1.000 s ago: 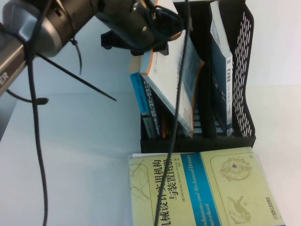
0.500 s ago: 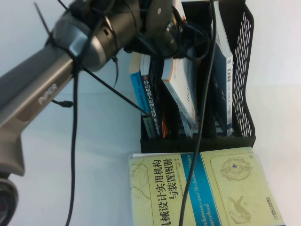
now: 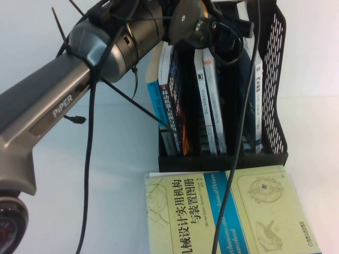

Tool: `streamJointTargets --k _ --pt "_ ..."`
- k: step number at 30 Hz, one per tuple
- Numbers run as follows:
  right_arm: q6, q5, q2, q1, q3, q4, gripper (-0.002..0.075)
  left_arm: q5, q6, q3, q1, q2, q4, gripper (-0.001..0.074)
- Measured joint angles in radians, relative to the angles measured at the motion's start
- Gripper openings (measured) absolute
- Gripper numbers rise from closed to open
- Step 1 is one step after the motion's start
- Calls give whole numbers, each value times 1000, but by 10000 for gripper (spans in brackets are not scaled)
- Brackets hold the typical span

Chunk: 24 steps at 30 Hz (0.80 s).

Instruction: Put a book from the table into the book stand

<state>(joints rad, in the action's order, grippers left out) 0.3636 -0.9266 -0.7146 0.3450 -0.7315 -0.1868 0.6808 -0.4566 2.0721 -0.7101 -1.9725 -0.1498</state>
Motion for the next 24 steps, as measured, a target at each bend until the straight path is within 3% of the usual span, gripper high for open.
streamJointTargets --k 3,5,7,10,12,18,21,24 --pt "-27 0 0 0 0 2 -3 -10 37 0 0 0 -19 444" --pt "-61 0 0 0 0 15 -3 -6 48 0 0 8 -37 414" --pt "-113 0 2 0 0 38 -3 7 62 0 0 29 -52 338" --pt "-250 0 20 0 0 115 -3 54 92 0 0 81 -83 144" --pt "-364 -13 42 0 0 200 -3 99 129 0 0 132 -92 57" --pt "-587 -217 83 0 0 352 -3 303 274 2 0 300 -103 5" --pt "-573 -303 86 0 0 291 -3 444 330 0 0 372 -107 2" --pt "-488 -306 95 0 0 127 -3 491 347 -57 0 469 -103 1"
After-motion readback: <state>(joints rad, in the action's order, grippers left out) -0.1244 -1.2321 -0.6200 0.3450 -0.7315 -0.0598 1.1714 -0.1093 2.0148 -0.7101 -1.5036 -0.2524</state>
